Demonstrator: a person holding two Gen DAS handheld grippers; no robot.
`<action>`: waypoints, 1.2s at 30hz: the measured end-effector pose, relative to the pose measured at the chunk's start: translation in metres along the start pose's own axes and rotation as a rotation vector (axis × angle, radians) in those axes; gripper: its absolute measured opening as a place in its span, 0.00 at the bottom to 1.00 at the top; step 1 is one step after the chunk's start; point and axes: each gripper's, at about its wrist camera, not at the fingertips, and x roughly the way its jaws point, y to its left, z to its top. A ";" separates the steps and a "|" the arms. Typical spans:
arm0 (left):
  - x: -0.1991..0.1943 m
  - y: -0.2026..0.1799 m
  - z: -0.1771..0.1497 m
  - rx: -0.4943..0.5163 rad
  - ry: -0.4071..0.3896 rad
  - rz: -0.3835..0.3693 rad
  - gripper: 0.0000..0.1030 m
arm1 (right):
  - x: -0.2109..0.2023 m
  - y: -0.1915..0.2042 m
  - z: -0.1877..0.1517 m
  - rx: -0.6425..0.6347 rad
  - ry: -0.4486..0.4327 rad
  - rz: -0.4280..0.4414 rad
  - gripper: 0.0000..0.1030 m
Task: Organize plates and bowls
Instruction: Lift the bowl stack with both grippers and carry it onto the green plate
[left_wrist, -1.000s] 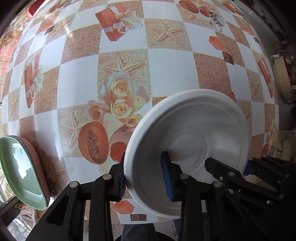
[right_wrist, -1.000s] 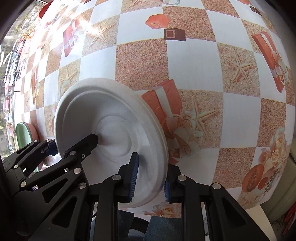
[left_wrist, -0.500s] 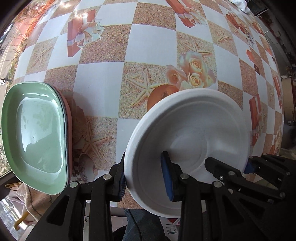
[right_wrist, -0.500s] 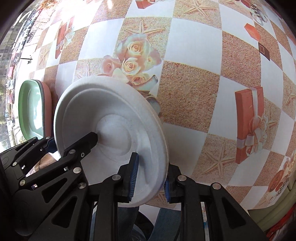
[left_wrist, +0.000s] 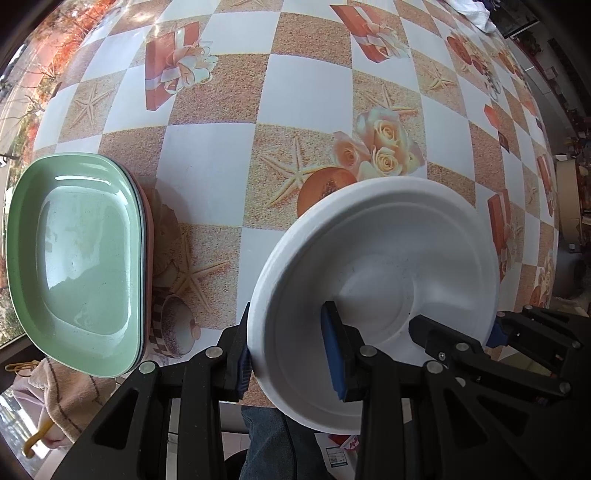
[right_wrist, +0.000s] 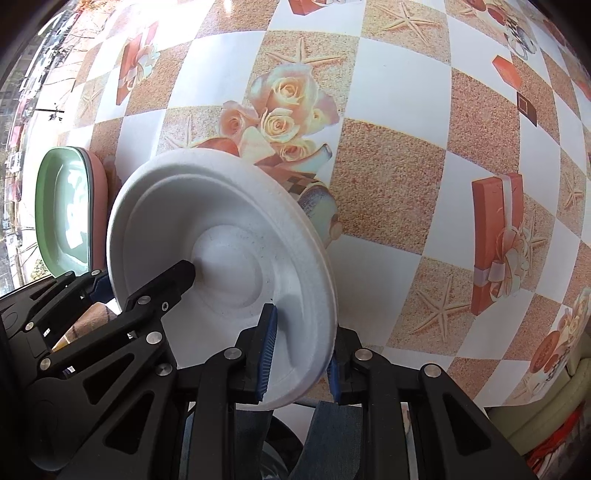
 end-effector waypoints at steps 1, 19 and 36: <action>-0.002 0.001 -0.001 -0.001 -0.004 0.000 0.35 | 0.000 0.001 0.001 -0.003 -0.003 -0.002 0.26; -0.075 0.054 -0.010 -0.109 -0.169 0.010 0.35 | -0.056 0.043 0.018 -0.091 -0.106 -0.013 0.25; -0.075 0.171 -0.033 -0.332 -0.175 0.061 0.34 | -0.029 0.151 0.047 -0.300 -0.100 0.011 0.25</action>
